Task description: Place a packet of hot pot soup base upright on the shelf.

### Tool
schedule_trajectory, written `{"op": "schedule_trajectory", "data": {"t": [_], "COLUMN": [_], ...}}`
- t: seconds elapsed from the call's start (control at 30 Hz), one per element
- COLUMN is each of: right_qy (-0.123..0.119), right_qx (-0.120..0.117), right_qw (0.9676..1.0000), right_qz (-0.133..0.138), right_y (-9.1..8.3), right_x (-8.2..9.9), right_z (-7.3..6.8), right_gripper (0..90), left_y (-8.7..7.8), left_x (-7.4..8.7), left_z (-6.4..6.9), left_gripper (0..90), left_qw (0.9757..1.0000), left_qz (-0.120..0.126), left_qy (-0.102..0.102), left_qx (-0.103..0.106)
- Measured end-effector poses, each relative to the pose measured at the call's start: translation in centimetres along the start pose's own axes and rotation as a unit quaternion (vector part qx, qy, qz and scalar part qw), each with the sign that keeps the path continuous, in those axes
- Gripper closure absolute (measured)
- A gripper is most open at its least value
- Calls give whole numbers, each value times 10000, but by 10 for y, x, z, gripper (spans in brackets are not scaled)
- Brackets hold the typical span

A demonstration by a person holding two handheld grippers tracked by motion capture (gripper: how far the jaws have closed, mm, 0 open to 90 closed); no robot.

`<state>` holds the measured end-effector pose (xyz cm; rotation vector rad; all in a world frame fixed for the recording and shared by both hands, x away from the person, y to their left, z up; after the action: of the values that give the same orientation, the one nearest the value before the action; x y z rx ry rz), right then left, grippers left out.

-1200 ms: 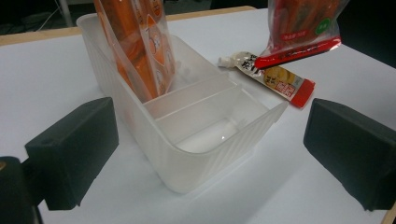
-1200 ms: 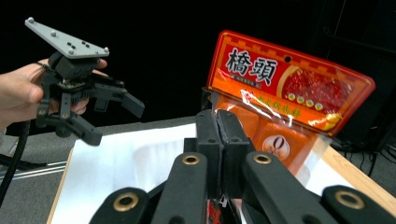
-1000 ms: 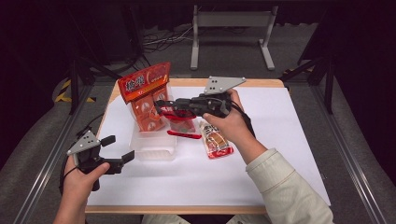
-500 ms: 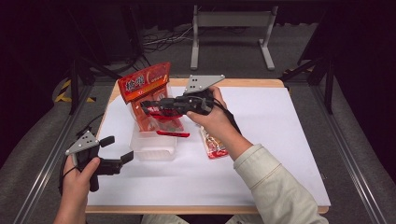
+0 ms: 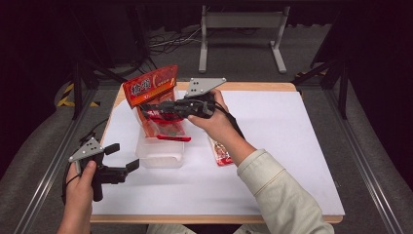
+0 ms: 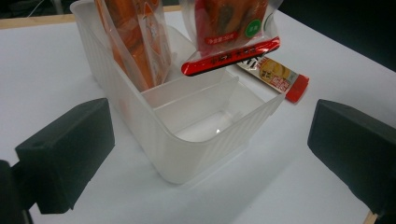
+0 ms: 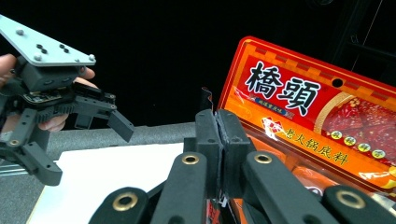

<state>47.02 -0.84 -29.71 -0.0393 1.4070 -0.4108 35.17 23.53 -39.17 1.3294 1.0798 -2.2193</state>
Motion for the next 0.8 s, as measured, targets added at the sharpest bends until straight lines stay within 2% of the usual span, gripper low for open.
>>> {"op": "schedule_trajectory", "data": {"t": [0.2, 0.4, 0.8], "right_qy": [4, -15, -13], "right_qx": [-105, -148, -91], "right_qw": [9999, 9999, 10000], "right_qz": [84, 59, 3], "right_y": [11, 20, 36], "right_x": [4, 8, 16], "right_z": [0, 0, 7], "right_gripper": [891, 889, 887], "left_y": [-1, 0, 0], "left_x": [2, 4, 5], "left_z": [2, 4, 2], "left_gripper": [14, 13, 13], "left_qw": [10000, 10000, 10000], "left_qz": [-6, -31, -63], "left_qy": [47, 39, 48], "left_qx": [23, 28, 60]}}
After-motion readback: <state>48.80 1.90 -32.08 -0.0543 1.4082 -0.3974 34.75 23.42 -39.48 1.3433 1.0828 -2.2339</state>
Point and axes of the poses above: each handheld gripper's, and its own axes: y roughly forward along the jaws, x roughly out of its underside, z roughly to its right, the point moved 4 cm from there along y, roughly forward along the jaws, and after that the axes turned 5 degrees about -y, right-handed, at the moved point
